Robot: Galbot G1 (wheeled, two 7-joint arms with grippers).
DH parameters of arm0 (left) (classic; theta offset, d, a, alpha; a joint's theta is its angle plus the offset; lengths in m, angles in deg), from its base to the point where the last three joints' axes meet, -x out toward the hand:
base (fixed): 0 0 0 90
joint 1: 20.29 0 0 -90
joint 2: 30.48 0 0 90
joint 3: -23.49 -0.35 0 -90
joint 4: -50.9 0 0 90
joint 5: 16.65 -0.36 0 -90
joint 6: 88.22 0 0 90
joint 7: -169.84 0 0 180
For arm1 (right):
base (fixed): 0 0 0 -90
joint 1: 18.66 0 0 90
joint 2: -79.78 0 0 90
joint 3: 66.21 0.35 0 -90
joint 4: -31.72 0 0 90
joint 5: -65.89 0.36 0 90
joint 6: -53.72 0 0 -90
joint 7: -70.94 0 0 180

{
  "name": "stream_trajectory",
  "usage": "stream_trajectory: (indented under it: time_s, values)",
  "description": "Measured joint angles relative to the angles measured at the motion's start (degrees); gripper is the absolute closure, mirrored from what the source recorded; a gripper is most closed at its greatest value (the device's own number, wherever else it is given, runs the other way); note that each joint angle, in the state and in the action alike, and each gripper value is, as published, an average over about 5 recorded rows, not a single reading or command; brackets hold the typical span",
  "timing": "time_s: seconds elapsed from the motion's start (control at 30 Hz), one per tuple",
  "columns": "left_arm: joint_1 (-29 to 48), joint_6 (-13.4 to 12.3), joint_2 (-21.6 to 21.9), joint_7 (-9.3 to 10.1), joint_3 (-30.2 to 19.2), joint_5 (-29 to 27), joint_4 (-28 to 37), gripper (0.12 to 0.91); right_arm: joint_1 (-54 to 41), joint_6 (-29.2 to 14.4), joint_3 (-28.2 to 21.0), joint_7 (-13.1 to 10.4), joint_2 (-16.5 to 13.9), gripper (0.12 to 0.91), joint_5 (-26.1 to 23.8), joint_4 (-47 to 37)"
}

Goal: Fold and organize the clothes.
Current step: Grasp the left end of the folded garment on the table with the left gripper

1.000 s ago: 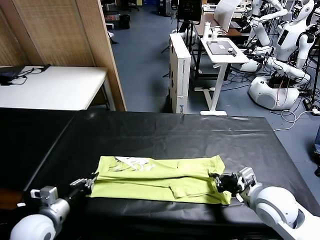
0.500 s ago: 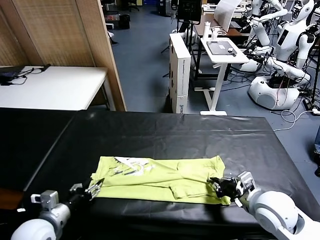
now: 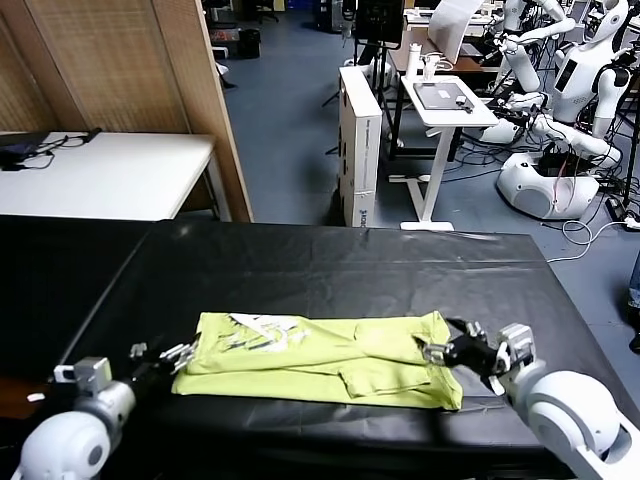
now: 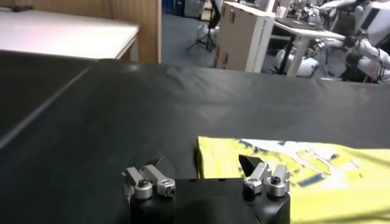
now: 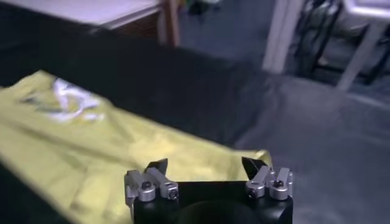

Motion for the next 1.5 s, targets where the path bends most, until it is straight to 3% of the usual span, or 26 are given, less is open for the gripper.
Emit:
stream_trajectory:
  time_s: [0.47, 1.03, 1.17, 1.27, 1.37, 1.5]
  values:
    - [4.46, -0.6, -1.53, -0.43, -3.06, -1.45, 5.48, 0.123, -3.73, -0.2, -3.86, -1.42, 4.61, 0.118, -0.15, -6.66]
    - [6.31, -1.14, -1.66, -0.69, -3.59, -1.08, 8.59, 0.124, -5.07, -0.14, -4.25, -1.32, 5.68, 0.151, -0.38, -9.02]
    - [6.21, -1.01, -1.85, -0.79, -3.79, -0.23, 8.46, 0.145, -5.28, -0.13, -4.38, -1.19, 5.88, 0.228, -0.51, -9.42]
    - [6.22, -0.93, -2.08, -0.85, -4.08, -0.18, 8.39, 0.207, -5.36, -0.13, -4.45, -1.09, 6.0, 0.322, -0.55, -9.59]
    - [6.23, -0.9, -2.28, -0.83, -4.33, -0.48, 8.39, 0.339, -5.36, -0.13, -4.48, -1.05, 6.03, 0.468, -0.57, -9.65]
    - [6.18, -0.87, -2.41, -0.76, -4.44, -0.99, 8.42, 0.577, -5.35, -0.14, -4.41, -1.04, 6.04, 0.708, -0.58, -9.66]
